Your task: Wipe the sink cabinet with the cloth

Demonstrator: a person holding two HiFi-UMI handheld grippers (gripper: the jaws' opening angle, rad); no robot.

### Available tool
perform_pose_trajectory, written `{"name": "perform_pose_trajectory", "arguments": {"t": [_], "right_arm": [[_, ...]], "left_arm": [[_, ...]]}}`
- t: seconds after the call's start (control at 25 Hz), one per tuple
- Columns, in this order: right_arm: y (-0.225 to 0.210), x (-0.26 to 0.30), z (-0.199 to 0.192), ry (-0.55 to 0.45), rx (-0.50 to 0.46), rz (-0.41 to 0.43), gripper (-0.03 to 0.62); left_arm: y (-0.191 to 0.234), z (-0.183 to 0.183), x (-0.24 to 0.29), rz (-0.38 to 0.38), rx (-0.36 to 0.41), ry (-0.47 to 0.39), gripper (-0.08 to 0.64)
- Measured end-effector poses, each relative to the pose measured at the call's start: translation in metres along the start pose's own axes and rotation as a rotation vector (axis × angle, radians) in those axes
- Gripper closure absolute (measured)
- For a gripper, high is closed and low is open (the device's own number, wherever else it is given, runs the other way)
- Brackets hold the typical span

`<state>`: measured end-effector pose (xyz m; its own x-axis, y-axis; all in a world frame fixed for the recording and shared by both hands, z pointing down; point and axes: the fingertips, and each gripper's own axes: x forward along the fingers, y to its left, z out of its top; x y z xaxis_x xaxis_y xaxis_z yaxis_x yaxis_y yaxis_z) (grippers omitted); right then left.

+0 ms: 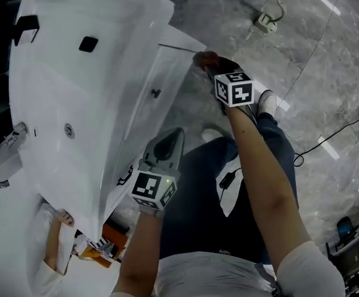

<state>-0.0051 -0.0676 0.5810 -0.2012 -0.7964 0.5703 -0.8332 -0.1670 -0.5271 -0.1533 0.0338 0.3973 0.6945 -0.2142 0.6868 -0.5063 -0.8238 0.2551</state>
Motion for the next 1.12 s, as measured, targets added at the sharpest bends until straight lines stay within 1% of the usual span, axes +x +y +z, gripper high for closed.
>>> {"name": "perform_pose_trajectory", "arguments": {"t": [0.12,0.32,0.48,0.68,0.8,0.92,1.12], "right_arm": [[-0.007,0.028,-0.006,0.000,-0.034,0.026,0.494],[0.006,0.065,-0.008,0.013,-0.169,0.114,0.494],[0.007,0.082,-0.011,0.012,-0.204,0.138,0.494],[0.003,0.102,-0.013,0.006,-0.259,0.167,0.494],[-0.005,0.113,-0.023,0.057,-0.280,0.170,0.494],[-0.017,0.126,-0.037,0.118,-0.280,0.158,0.495],[-0.038,0.147,-0.058,0.181,-0.262,0.128,0.502]], "left_arm": [[0.013,-0.012,0.022,0.011,-0.001,0.005,0.549],[0.026,-0.025,0.045,0.030,-0.024,0.002,0.549],[0.034,-0.032,0.059,0.047,-0.040,0.002,0.549],[0.046,-0.043,0.079,0.049,-0.035,0.004,0.549],[0.052,-0.048,0.089,0.059,-0.038,-0.004,0.549],[0.060,-0.051,0.097,0.077,-0.045,-0.013,0.549],[0.072,-0.058,0.100,0.099,0.002,0.009,0.549]]}}
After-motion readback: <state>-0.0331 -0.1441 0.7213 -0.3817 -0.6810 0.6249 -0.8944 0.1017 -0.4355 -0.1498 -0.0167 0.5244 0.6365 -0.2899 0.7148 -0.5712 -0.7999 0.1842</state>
